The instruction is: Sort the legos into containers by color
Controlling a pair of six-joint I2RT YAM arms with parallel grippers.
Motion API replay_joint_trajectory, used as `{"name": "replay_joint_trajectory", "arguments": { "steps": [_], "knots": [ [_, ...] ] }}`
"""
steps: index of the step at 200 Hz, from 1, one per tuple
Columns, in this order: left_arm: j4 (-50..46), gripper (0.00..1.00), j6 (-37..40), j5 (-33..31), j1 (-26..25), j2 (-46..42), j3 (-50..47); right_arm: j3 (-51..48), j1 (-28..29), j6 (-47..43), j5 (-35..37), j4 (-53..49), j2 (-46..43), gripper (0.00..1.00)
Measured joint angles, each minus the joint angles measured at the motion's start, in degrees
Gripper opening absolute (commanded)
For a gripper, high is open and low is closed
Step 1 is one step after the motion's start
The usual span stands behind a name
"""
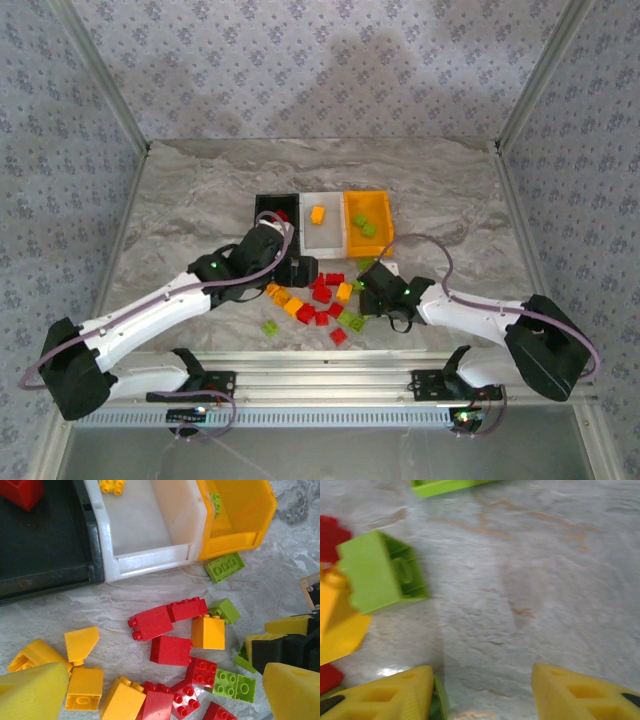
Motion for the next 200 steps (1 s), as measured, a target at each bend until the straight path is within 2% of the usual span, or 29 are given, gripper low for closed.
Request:
{"name": "replay_joint_trajectory", "arguments": {
  "steps": [21,50,77,108,136,179,186,200],
  "knots": [
    [-0.1,1.0,-0.4,-0.8,0.0,-0.5,-0.8,0.0,-1.2,0.9,2.0,-2.9,-2.1,0.57],
    [-0.5,1.0,-0.8,-1.5,0.0,-0.7,-1.8,0.0,-1.2,0.8,3.1,-3.1,-6.9,0.76],
    [-0.5,1.0,-1.2,-2.1,0.1,-1.9,-2.7,0.2,0.0,1.3,2.3,-2.6,-7.4,0.77],
    [-0.6,0.99,-1.7,-2.6,0.4,-2.8,-3.8,0.2,1.5,2.0,1.7,-1.7,-3.0,0.72],
    [-0.9,1.0,-2.2,-2.7,1.0,-2.8,-5.2,0.2,1.7,2.8,1.3,-1.1,0.5,0.63],
    [-1.4,1.0,-2.6,-2.8,1.7,-3.5,-5.7,-0.3,1.8,4.1,1.2,-1.5,0.8,0.48],
    [-1.4,1.0,-2.8,-2.9,1.9,-3.8,-5.8,-0.4,1.7,4.3,1.2,-1.7,0.8,0.48],
    [-1.4,1.0,-3.0,-3.1,2.2,-4.6,-6.2,-0.5,1.7,4.8,1.2,-1.7,0.6,0.54]
  ]
}}
